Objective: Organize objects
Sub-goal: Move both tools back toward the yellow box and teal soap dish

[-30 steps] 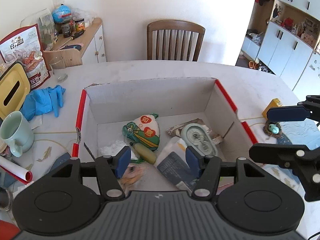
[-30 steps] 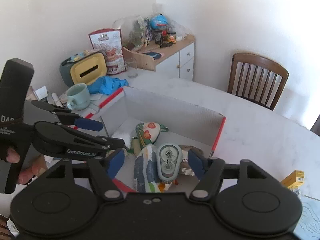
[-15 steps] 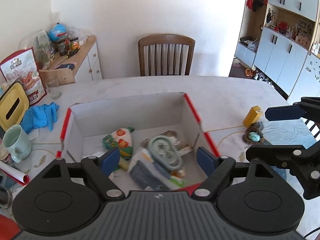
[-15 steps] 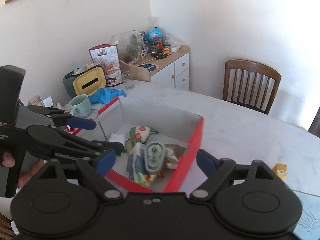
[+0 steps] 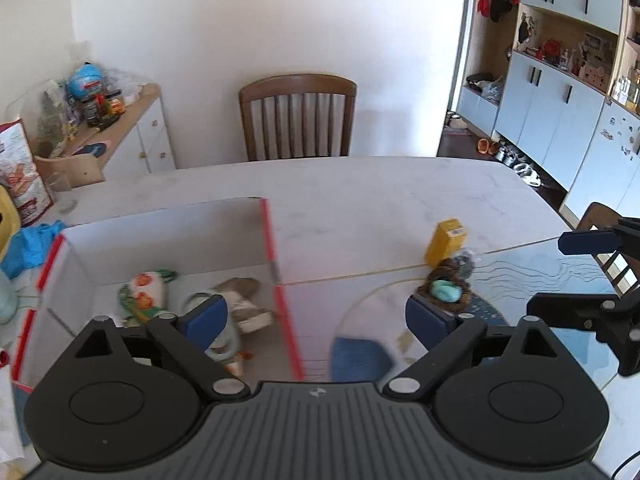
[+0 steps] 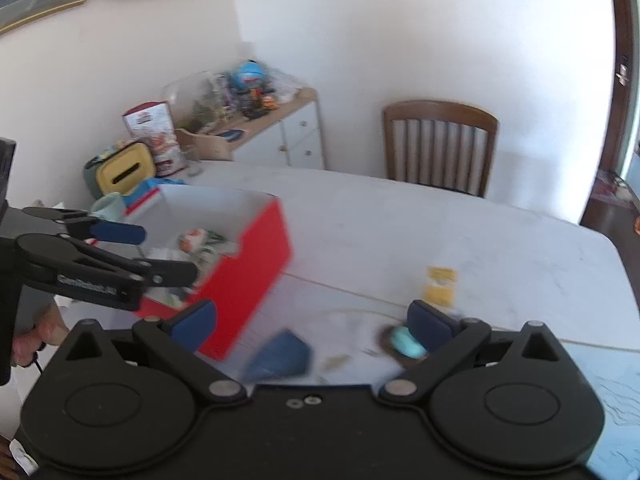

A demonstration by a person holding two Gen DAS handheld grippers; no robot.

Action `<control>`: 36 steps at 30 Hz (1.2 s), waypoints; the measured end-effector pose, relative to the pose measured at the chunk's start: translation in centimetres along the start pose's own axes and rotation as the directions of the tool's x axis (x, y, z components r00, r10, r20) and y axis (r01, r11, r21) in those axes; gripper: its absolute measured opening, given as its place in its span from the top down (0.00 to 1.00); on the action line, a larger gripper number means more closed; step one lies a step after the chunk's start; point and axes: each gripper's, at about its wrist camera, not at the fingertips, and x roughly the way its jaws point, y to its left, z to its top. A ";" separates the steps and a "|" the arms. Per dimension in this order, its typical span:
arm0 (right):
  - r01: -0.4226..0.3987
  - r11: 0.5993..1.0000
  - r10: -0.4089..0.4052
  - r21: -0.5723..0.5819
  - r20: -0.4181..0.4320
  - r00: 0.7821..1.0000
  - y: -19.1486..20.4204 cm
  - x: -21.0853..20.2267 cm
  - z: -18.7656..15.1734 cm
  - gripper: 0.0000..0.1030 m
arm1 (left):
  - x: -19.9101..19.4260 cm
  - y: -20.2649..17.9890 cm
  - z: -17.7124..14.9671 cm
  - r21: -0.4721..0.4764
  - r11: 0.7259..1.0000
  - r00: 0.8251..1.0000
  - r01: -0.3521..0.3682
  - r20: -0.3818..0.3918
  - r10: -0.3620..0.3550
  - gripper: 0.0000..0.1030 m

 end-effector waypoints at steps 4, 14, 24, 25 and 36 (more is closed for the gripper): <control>0.043 0.999 -0.043 0.022 -0.019 0.999 -4.0 -0.8 -1.2 0.02 | 1.2 -2.9 0.0 0.016 1.000 1.000 0.024 -0.003 -0.024 0.03; 0.110 0.993 -0.108 0.051 -0.051 0.993 -10.7 -0.2 -2.3 0.02 | 6.0 -8.6 -0.7 0.051 0.996 0.997 0.071 -0.024 -0.069 0.02; 0.132 0.989 -0.125 0.069 -0.107 0.986 -14.4 3.7 -2.5 0.05 | 10.5 -11.6 -1.1 0.097 0.991 0.996 0.090 -0.027 -0.088 0.02; 0.130 0.989 -0.122 0.069 -0.111 0.986 -14.6 4.1 -2.5 0.05 | 10.9 -11.8 -1.0 0.097 0.991 0.996 0.089 -0.028 -0.087 0.02; 0.076 0.993 -0.060 0.093 -0.164 0.985 -15.1 9.0 -1.8 0.11 | 14.6 -13.8 -1.1 0.114 0.988 0.994 0.107 -0.042 -0.103 0.02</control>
